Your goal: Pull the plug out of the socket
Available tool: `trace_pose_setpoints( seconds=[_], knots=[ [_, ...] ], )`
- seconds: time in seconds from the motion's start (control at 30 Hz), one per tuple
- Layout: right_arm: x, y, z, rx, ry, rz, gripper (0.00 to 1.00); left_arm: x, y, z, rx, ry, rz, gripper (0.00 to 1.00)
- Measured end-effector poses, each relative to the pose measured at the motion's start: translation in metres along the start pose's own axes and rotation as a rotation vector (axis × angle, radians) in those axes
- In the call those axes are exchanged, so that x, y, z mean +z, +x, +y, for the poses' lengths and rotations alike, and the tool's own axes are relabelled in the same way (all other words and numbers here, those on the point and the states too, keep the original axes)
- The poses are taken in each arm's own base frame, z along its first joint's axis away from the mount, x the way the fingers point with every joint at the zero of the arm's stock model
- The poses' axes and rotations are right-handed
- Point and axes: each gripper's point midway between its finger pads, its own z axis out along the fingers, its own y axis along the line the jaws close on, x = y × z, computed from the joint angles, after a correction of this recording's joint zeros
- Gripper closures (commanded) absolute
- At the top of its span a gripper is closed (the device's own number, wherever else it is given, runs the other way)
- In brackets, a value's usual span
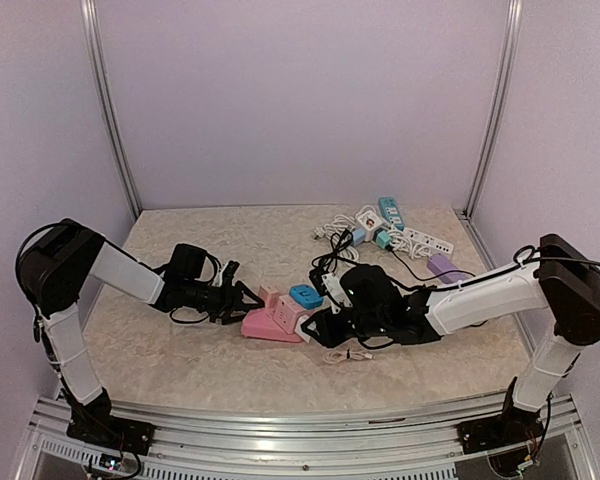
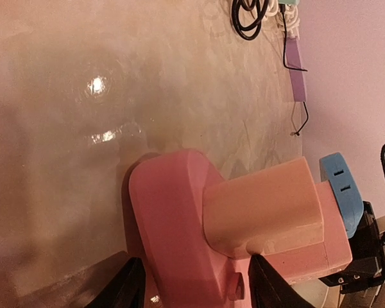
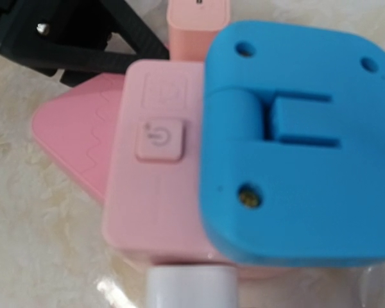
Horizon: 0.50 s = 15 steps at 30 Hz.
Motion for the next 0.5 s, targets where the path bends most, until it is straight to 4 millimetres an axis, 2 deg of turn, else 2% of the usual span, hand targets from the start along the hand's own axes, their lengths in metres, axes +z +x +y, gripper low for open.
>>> trace_pose_setpoints(
  seconds=[0.5],
  knots=[
    [0.0003,0.0004,-0.0004,0.002,0.002,0.001,1.0,0.0014,0.0014,-0.0015,-0.02,0.003,0.004,0.6]
  ],
)
